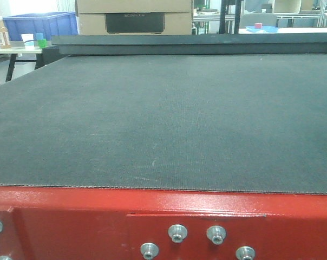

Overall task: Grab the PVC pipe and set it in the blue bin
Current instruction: 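Hold both white arcs raised above the table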

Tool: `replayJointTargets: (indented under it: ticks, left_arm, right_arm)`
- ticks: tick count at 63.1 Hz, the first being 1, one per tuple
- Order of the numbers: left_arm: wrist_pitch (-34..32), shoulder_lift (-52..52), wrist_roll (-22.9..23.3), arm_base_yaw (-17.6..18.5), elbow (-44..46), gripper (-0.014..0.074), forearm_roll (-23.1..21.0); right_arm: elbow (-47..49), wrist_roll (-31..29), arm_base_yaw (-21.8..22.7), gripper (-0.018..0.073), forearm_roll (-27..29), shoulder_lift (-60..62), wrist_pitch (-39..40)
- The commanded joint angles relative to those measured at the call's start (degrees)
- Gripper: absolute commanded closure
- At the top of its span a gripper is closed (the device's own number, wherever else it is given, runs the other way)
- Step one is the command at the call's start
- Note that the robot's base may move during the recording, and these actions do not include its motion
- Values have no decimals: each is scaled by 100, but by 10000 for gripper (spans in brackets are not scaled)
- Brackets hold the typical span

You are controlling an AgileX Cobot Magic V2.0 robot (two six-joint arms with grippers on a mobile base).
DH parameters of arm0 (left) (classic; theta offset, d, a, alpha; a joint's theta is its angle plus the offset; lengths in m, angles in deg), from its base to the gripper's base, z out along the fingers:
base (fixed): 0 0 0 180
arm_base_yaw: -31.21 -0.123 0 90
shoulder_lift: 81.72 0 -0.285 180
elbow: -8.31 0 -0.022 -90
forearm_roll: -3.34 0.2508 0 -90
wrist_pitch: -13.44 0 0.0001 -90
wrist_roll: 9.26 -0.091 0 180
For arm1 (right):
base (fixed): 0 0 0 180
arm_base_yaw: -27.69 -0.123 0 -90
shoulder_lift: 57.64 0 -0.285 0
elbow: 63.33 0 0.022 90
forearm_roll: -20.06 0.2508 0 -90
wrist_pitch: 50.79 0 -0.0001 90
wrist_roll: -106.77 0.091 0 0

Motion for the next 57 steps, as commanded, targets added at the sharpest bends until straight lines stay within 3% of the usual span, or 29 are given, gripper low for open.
replayJointTargets:
  ticks: [1,33,57]
  left_arm:
    - [-118,-358,35,32,-346,707,-19]
    - [-396,-2354,183,22,-1826,707,-26]
    - [-373,-2826,183,22,-2272,707,15]
  right_arm:
    - [-114,-23,7,715,-68,198,205]
    - [-464,-23,7,715,-187,850,7]
    - [-809,-23,7,715,-232,1144,17]
